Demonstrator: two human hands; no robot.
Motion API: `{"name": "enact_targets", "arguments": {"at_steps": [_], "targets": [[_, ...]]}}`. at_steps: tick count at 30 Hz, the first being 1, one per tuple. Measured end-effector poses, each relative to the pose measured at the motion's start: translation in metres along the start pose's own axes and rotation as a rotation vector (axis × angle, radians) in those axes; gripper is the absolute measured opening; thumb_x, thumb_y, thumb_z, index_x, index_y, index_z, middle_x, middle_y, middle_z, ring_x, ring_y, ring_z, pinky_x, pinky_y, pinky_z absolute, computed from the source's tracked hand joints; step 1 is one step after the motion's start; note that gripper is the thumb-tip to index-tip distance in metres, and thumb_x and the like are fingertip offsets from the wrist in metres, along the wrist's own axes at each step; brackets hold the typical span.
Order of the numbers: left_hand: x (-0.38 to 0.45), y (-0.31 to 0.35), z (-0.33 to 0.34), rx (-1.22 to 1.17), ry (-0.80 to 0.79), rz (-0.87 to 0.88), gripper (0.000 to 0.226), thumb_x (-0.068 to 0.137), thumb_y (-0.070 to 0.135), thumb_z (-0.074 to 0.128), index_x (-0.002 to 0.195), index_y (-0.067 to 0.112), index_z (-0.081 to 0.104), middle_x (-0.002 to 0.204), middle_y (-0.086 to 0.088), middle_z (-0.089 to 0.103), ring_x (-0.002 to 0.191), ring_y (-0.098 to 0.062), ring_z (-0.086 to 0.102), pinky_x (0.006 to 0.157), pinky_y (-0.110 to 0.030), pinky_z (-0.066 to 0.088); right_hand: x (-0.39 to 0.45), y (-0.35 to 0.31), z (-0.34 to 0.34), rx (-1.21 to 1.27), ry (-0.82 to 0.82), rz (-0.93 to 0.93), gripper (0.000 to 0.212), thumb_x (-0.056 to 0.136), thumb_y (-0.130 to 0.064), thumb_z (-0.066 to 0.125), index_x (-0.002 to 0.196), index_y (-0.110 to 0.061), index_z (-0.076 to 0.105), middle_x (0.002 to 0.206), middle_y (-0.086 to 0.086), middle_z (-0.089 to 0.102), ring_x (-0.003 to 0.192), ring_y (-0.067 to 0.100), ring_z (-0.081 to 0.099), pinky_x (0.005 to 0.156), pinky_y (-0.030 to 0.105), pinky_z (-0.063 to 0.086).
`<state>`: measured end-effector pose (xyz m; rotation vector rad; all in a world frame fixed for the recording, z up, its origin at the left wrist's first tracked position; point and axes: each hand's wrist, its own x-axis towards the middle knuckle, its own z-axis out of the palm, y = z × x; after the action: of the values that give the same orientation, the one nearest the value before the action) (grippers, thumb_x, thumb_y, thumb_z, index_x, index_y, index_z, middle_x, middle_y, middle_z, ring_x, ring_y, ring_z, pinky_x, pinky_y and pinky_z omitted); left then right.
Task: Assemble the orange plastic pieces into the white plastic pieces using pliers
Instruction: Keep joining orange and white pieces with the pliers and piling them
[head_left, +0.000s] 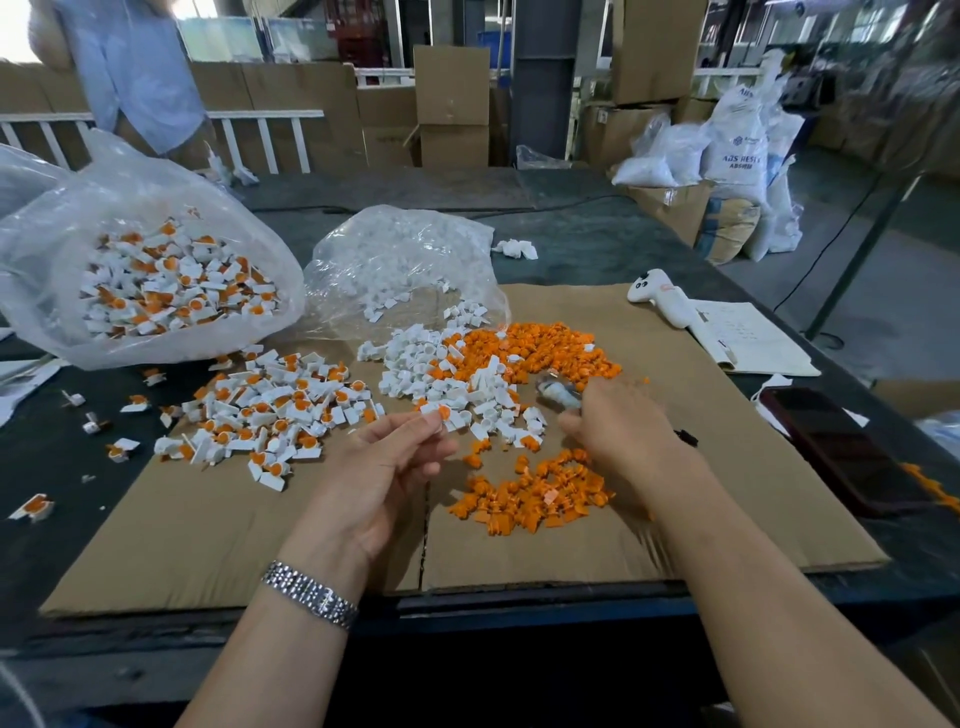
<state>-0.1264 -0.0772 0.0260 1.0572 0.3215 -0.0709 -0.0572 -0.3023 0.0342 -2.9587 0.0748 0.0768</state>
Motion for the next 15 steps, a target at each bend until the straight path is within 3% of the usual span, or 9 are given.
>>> {"name": "enact_targets", "arguments": {"at_steps": [2, 5, 10, 15], "targets": [[0.002, 0.002, 0.0, -0.015, 0.002, 0.001, 0.012, 0.068, 0.013, 0.08, 0.078, 0.007, 0.079, 0.079, -0.009, 0.076, 0.067, -0.013, 0.075, 0.05, -0.015, 0.054, -0.001, 0.0, -0.009, 0.142, 0.017, -0.017, 0.021, 0.097, -0.032, 0.056, 0.093, -0.011, 0.057, 0.096, 0.012, 0.061, 0.092, 0.03, 0.057, 0.07, 0.037, 0.043], [0.004, 0.005, 0.002, -0.045, -0.01, 0.027, 0.024, 0.073, 0.013, 0.079, 0.094, 0.002, 0.073, 0.08, -0.007, 0.075, 0.067, -0.012, 0.073, 0.053, -0.014, 0.052, -0.012, -0.008, -0.033, 0.303, -0.025, -0.075, 0.023, 0.099, -0.025, 0.051, 0.076, -0.026, 0.047, 0.075, 0.006, 0.055, 0.069, 0.021, 0.053, 0.059, 0.033, 0.04], [0.008, 0.01, 0.009, -0.052, -0.04, 0.08, 0.019, 0.083, 0.013, 0.077, 0.099, 0.002, 0.072, 0.083, -0.004, 0.075, 0.069, -0.011, 0.072, 0.051, -0.015, 0.051, -0.035, -0.037, -0.055, 0.57, -0.429, -0.228, 0.02, 0.1, -0.014, 0.05, 0.092, 0.0, 0.063, 0.079, 0.013, 0.07, 0.068, 0.022, 0.066, 0.061, 0.033, 0.052], [0.008, 0.013, 0.011, -0.022, -0.005, 0.136, 0.021, 0.08, 0.012, 0.078, 0.098, 0.002, 0.073, 0.082, -0.003, 0.076, 0.066, -0.011, 0.071, 0.047, -0.016, 0.047, -0.05, -0.06, -0.05, 0.562, -0.454, -0.297, 0.029, 0.103, -0.023, 0.05, 0.1, 0.003, 0.064, 0.096, 0.018, 0.075, 0.079, 0.032, 0.069, 0.079, 0.05, 0.057]]}}
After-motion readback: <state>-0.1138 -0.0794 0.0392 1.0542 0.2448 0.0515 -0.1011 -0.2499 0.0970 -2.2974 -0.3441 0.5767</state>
